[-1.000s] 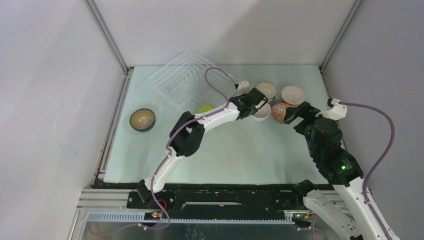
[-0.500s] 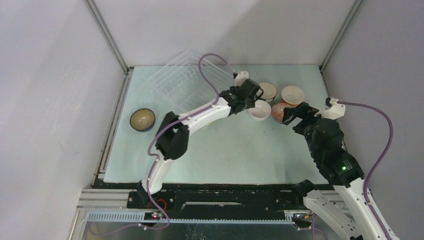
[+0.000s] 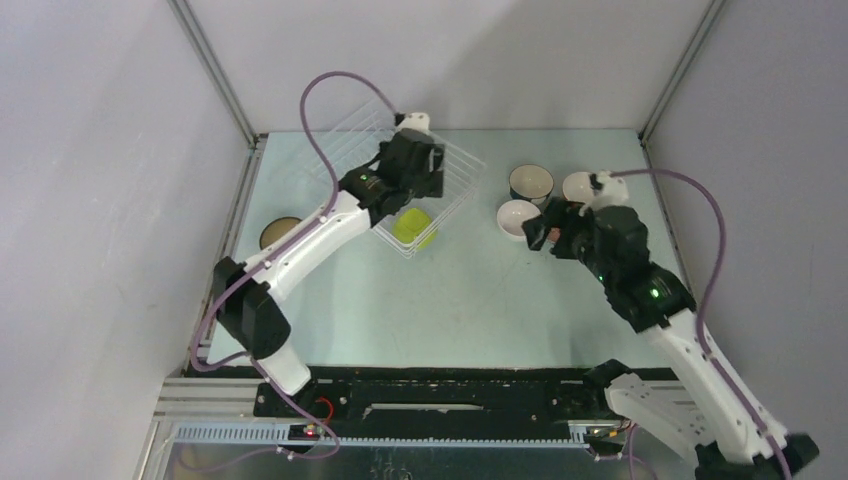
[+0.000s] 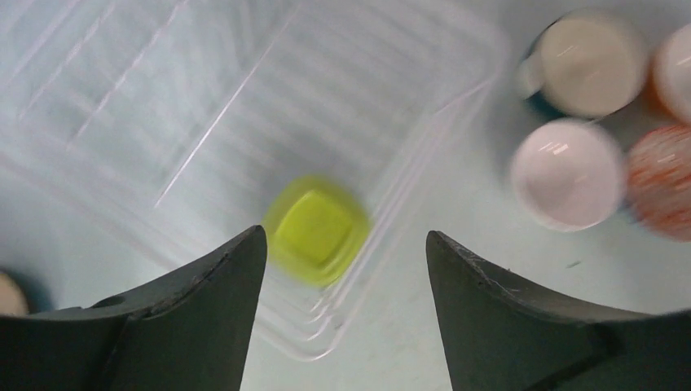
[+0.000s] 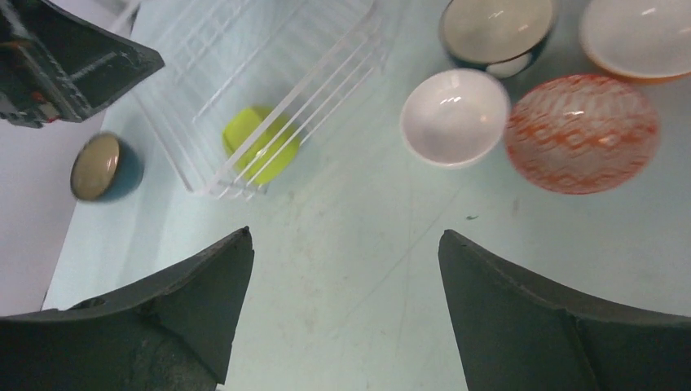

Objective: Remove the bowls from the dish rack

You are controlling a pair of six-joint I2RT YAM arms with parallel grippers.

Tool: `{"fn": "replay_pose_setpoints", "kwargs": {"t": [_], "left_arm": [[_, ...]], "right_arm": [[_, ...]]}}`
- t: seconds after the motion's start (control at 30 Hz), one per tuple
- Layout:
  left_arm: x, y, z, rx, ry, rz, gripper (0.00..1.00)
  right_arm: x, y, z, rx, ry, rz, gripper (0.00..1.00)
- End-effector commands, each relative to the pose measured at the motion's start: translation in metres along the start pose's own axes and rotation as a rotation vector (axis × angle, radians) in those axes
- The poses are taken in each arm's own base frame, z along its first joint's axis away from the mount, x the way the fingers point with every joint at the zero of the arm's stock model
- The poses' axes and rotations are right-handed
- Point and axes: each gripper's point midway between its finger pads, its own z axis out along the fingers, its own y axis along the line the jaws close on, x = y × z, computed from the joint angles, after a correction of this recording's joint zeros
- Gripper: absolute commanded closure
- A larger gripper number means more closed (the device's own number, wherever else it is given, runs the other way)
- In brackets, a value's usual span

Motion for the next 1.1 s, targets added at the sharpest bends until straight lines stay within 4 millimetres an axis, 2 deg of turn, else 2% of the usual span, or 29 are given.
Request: {"fn": "replay_pose_setpoints", "kwargs": {"t": [0.0, 0.1, 0.2, 0.3, 0.47, 0.5, 0.77, 1.07], "left_arm": [[0.038, 0.048, -0.006, 0.013, 0.077, -0.017, 0.20], [0.048, 0.063, -0.006, 0.091, 0.077, -0.077, 0.19], [0.052, 0.076, -0.003, 0.067, 0.092, -0.063, 0.19], [0.057, 0.081, 0.005, 0.039, 0.133, -0.012, 0.27], [0.075, 0.076, 0.031, 0.073, 0.259, 0.109, 0.36], [0.083, 0.076, 0.038, 0.070, 0.303, 0.130, 0.37], [0.094, 0.075, 0.068, 0.055, 0.373, 0.201, 0.35], [0.111, 0.076, 0.086, 0.046, 0.436, 0.239, 0.35]], "right_arm": [[0.007, 0.050, 0.021, -0.161, 0.119, -0.070, 0.11], [0.019, 0.070, 0.043, -0.156, 0.169, -0.123, 0.12], [0.019, 0.086, 0.054, -0.185, 0.185, -0.123, 0.13], [0.021, 0.093, 0.059, -0.204, 0.184, -0.111, 0.13], [0.022, 0.090, 0.059, -0.192, 0.191, -0.118, 0.13], [0.023, 0.089, 0.058, -0.187, 0.193, -0.122, 0.13], [0.021, 0.083, 0.053, -0.164, 0.186, -0.137, 0.13], [0.021, 0.082, 0.053, -0.160, 0.186, -0.133, 0.13]]}}
